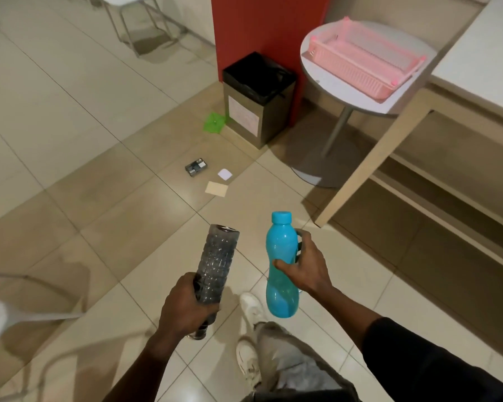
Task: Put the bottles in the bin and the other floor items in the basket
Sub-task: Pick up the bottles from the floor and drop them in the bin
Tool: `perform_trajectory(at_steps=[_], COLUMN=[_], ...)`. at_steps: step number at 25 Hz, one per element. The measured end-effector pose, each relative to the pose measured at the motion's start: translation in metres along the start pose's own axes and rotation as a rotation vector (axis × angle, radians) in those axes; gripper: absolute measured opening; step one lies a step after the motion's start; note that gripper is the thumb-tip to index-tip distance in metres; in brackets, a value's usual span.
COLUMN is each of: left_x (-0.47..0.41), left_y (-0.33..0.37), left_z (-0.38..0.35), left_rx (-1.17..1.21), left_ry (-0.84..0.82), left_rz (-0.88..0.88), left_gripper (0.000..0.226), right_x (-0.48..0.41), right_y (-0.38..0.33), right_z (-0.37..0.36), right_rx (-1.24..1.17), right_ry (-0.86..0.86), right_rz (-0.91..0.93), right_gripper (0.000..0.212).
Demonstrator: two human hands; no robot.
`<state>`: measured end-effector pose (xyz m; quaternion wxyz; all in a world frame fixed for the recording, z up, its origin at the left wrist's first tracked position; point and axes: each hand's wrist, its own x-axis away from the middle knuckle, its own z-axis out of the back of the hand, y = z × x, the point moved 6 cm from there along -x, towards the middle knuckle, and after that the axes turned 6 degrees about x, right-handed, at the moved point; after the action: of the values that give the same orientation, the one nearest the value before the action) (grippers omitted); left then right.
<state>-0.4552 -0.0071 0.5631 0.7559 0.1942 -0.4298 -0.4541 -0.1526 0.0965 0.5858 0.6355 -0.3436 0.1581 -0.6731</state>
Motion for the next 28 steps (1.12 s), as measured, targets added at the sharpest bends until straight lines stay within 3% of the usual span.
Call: perform_trajectory(at_steps=[6, 17, 28], left_x=[-0.069, -0.284, -0.522], left_y=[0.01, 0.082, 0.192], left_z=[0.05, 0.169, 0.221], left_rx=[0.056, -0.021, -0.075], left_ry=[0.046, 0.149, 0.01], left_rz=[0.038, 0.06, -0.049], left_gripper=[0.073, 0.074, 0.071], right_x=[-0.095, -0.323, -0.529], right_y=[-0.056, -0.177, -0.222], right_z=[-0.018, -0.034, -0.027], right_rx=[0.0, -0.03, -0.041], right_ry=[-0.03, -0.1, -0.007], right_rz=[0.069, 0.137, 0.026], right_gripper=[0.09, 0.089, 0.09])
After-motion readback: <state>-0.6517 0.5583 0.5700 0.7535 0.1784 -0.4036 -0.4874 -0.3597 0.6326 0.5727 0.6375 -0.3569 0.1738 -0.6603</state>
